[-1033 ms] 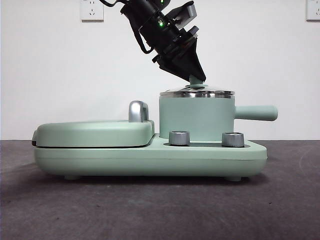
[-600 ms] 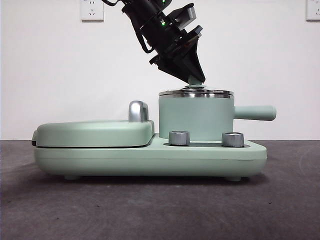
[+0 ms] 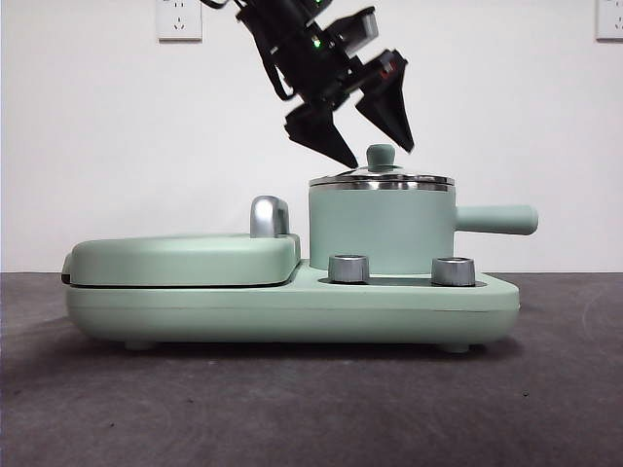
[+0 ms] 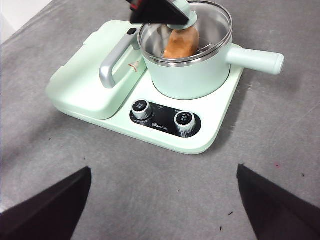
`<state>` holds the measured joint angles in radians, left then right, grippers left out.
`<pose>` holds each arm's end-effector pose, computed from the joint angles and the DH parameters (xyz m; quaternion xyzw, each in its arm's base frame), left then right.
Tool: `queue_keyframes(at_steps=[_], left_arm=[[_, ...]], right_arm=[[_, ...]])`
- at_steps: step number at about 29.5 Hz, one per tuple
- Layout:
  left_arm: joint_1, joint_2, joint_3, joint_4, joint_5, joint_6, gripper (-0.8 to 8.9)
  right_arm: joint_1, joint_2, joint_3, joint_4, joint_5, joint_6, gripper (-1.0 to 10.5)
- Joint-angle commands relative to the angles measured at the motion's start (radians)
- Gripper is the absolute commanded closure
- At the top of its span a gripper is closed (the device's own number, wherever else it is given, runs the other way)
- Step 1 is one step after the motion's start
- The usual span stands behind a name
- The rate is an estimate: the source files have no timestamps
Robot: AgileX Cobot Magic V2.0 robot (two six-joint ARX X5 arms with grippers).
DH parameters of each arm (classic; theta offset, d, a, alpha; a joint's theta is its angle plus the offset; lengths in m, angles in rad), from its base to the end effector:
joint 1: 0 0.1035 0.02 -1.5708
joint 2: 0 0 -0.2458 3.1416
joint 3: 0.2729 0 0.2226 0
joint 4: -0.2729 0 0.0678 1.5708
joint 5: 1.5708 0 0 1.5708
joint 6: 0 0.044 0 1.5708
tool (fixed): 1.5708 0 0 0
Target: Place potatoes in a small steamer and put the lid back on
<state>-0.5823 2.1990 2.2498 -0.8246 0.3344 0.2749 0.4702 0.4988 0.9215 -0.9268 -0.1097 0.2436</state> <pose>0.3710 -0.2616 0.2967 0.1600 0.3147 -0.4572 0.8163 0.0626 0.0372 0.3099 0.0684 0.2772 0.2450 0.9265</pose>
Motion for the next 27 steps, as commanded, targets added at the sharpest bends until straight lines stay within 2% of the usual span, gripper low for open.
queue_keyframes(at_steps=[1, 3, 4, 6, 7, 11, 13, 14, 15, 16, 17, 18, 21, 27], left_arm=[[0.010, -0.133, 0.027, -0.082, 0.000, -0.070, 1.90], [0.020, -0.248, 0.027, -0.250, 0.000, -0.092, 2.01], [0.028, -0.320, 0.006, -0.316, 0.000, -0.092, 2.46], [0.082, -0.498, -0.124, -0.327, 0.003, -0.097, 3.31], [0.120, -0.600, -0.223, -0.325, 0.014, -0.109, 3.40], [0.237, -1.036, -0.750, -0.173, 0.060, -0.173, 3.46], [0.249, -1.188, -0.958, -0.095, 0.060, -0.211, 3.57], [0.248, -1.248, -1.046, -0.053, 0.060, -0.241, 3.97], [0.247, -1.296, -1.117, -0.014, 0.061, -0.267, 4.83], [0.245, -1.349, -1.194, 0.023, 0.072, -0.281, 6.80], [0.243, -1.397, -1.264, 0.055, 0.082, -0.287, 8.22], [0.243, -1.434, -1.315, 0.080, 0.080, -0.304, 7.83], [0.243, -1.516, -1.415, 0.072, 0.078, -0.362, 8.07], [0.243, -1.587, -1.425, -0.090, 0.078, -0.366, 8.07]], right_arm=[[0.005, 0.003, 0.006, 0.011, -0.013, 0.010, 4.8], [0.005, 0.003, 0.006, 0.011, -0.051, 0.003, 4.8], [0.006, 0.003, 0.006, 0.011, -0.060, 0.002, 4.8], [0.006, 0.003, 0.006, 0.010, -0.092, -0.010, 4.8], [0.005, 0.003, 0.006, 0.010, -0.111, -0.023, 4.8], [0.005, 0.003, 0.006, 0.007, -0.116, -0.028, 4.8], [0.005, 0.003, 0.006, 0.007, -0.119, -0.029, 4.8], [0.005, 0.003, 0.006, 0.007, -0.119, -0.029, 4.8], [0.005, 0.003, 0.006, 0.007, -0.120, -0.029, 5.2], [0.005, 0.003, 0.006, 0.006, -0.124, -0.033, 7.0], [0.005, 0.003, 0.006, 0.006, -0.130, -0.049, 9.6], [0.005, 0.003, 0.006, 0.007, -0.125, -0.059, 9.2], [0.005, 0.003, 0.006, 0.010, -0.119, -0.058, 9.0], [0.005, 0.001, 0.006, 0.010, -0.119, -0.061, 9.0]])
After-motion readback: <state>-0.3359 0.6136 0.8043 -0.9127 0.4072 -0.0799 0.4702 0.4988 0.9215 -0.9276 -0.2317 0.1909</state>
